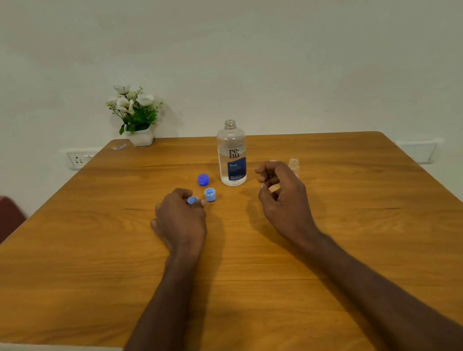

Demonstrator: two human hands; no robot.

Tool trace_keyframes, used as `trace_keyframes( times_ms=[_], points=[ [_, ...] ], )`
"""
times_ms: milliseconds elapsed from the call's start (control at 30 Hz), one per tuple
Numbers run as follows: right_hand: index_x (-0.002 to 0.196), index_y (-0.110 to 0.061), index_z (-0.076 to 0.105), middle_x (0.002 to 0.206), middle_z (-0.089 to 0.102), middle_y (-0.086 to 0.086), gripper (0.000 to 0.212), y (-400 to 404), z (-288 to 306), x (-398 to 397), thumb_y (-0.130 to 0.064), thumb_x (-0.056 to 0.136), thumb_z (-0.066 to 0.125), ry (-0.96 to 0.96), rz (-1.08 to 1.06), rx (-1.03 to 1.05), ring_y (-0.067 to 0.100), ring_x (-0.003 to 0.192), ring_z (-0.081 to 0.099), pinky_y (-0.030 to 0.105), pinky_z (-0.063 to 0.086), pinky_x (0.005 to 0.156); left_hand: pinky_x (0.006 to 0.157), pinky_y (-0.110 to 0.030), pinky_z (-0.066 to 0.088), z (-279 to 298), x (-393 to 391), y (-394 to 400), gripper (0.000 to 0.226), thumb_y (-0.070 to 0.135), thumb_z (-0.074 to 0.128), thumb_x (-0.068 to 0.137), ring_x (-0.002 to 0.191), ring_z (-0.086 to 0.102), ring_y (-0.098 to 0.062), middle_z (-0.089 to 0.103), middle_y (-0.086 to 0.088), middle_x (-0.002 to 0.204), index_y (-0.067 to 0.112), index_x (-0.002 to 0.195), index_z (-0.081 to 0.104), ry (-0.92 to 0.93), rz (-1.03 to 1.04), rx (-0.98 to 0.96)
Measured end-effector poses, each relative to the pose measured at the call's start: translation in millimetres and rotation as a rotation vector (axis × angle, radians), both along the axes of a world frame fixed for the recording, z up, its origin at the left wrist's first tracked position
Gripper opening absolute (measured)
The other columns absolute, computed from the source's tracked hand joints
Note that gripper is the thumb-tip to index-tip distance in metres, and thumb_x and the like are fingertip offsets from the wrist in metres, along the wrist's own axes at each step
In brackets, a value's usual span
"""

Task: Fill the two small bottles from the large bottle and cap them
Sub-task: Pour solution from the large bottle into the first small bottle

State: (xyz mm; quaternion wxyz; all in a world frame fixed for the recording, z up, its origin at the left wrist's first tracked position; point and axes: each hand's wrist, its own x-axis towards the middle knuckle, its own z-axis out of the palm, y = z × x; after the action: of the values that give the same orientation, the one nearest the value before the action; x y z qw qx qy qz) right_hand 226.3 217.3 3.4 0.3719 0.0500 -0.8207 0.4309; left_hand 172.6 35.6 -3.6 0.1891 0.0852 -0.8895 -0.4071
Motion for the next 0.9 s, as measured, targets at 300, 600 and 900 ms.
trace_keyframes(
  times_ms=[300, 600, 900],
  points=[
    [0.114, -0.021, 0.064, 0.104, 0.063, -0.005, 0.034, 4, -6, -4, 0.004, 0.09, 0.066, -0.084, -0.029, 0.023, 0.007, 0.093, 0.061, 0.011, 0.05, 0.073, 0.104, -0.045, 0.047, 1, -10, 6, 0.056, 0.05, 0.081, 0.083, 0.128, 0.05, -0.026, 0.058, -0.005, 0.134, 0.032, 0.134, 0.066, -0.01, -0.164, -0.098],
    [0.106, -0.024, 0.066, 0.105, 0.066, -0.005, 0.028, 3, -6, -5, 0.0, 0.092, 0.064, -0.14, -0.016, 0.03, 0.008, 0.092, 0.062, 0.015, 0.053, 0.075, 0.092, -0.046, 0.056, 3, -15, 8, 0.035, 0.042, 0.079, 0.089, 0.112, 0.06, -0.025, 0.06, -0.005, 0.119, 0.033, 0.122, 0.074, 0.004, -0.172, -0.084],
    [0.119, -0.014, 0.068, 0.11, 0.065, -0.003, 0.023, -2, 1, -3, -0.006, 0.098, 0.065, -0.119, -0.058, 0.065, 0.007, 0.091, 0.063, 0.027, 0.059, 0.078, 0.096, -0.044, 0.054, 4, -15, 6, 0.048, 0.038, 0.081, 0.088, 0.121, 0.053, -0.026, 0.056, -0.009, 0.13, 0.024, 0.132, 0.067, 0.018, -0.104, -0.054]
  ],
)
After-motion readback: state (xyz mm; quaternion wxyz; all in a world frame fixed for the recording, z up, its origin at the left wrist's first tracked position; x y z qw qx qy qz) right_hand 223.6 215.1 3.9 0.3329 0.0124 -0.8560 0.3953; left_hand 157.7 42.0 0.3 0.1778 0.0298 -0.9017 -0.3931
